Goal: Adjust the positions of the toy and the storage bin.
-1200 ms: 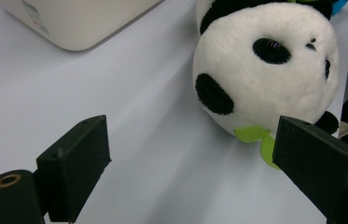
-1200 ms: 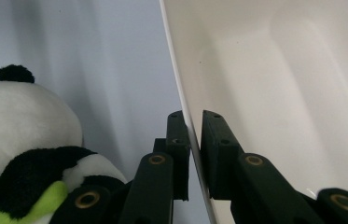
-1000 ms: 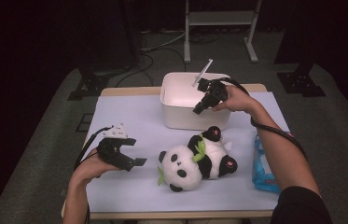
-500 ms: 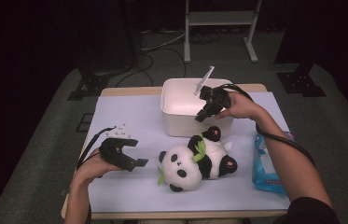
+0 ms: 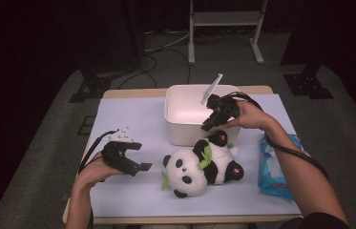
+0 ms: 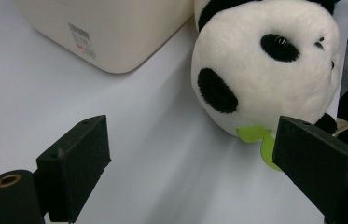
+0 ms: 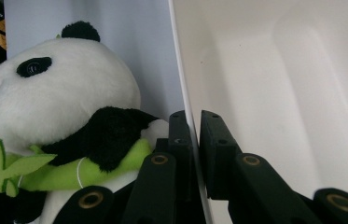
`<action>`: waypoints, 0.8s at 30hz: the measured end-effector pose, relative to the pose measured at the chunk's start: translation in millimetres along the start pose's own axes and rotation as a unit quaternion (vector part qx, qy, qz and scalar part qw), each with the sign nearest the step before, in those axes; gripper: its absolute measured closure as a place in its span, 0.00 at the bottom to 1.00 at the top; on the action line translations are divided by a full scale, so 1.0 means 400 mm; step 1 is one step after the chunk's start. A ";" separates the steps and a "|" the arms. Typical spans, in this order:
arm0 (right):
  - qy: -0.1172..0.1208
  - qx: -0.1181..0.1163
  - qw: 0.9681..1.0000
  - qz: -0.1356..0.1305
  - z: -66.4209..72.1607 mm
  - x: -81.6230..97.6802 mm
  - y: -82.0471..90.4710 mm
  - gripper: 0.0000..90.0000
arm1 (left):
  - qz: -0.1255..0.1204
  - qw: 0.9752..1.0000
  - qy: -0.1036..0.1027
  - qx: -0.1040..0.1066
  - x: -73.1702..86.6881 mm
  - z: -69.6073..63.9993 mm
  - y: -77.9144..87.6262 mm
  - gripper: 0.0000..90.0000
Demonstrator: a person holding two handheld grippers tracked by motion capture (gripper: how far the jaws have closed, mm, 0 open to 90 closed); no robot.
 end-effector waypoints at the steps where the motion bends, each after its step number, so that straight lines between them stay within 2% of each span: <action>1: 0.001 0.001 1.000 -0.002 0.002 0.001 0.000 0.92 | 0.000 1.000 0.000 0.000 0.000 0.000 0.000 0.11; 24: 0.002 0.004 1.000 0.004 0.016 0.003 -0.001 0.92 | -0.002 1.000 -0.001 -0.002 0.000 0.002 0.006 0.11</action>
Point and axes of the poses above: each handheld gripper's, and its own axes: y roughly backward along the jaws, x roughly out of its underside, z roughly to its left, the point moved 7 cm from there along -y, roughly forward along the jaws, and after that the axes turned 9 degrees about z, right-handed, at the moved point
